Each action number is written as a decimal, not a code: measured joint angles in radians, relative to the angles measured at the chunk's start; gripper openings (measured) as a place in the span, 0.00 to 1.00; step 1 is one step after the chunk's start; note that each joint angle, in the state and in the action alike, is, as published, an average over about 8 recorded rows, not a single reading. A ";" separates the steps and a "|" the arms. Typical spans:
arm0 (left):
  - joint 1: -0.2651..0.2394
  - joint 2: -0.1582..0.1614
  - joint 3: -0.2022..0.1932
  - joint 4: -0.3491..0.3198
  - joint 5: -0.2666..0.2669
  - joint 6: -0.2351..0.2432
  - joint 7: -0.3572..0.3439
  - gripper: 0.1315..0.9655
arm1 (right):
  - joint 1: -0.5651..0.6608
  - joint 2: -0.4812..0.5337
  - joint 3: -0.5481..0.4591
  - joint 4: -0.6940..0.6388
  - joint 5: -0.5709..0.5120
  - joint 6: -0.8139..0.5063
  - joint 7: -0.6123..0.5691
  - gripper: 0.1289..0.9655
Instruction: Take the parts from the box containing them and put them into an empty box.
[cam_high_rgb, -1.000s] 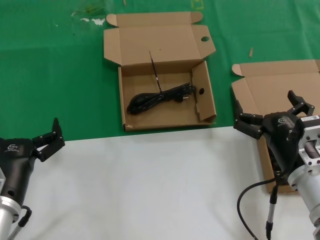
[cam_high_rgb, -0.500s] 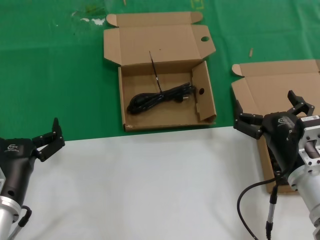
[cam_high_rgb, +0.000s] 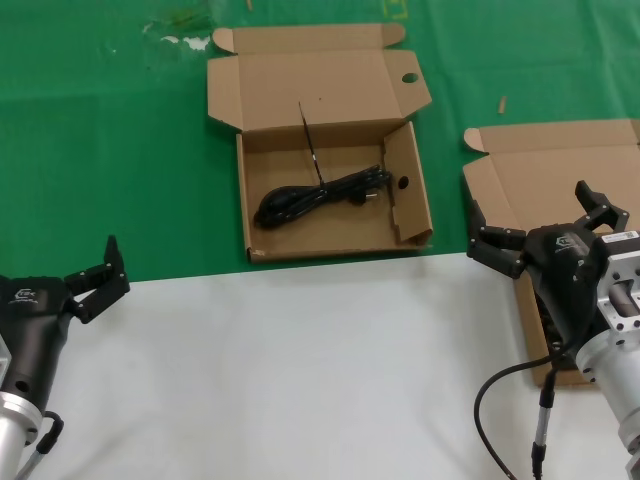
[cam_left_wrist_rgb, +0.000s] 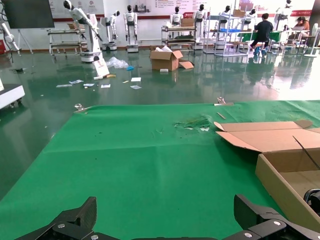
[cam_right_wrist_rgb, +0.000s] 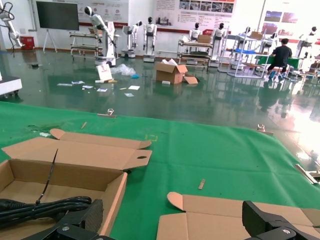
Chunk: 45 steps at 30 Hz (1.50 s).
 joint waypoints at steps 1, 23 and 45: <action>0.000 0.000 0.000 0.000 0.000 0.000 0.000 1.00 | 0.000 0.000 0.000 0.000 0.000 0.000 0.000 1.00; 0.000 0.000 0.000 0.000 0.000 0.000 0.000 1.00 | 0.000 0.000 0.000 0.000 0.000 0.000 0.000 1.00; 0.000 0.000 0.000 0.000 0.000 0.000 0.000 1.00 | 0.000 0.000 0.000 0.000 0.000 0.000 0.000 1.00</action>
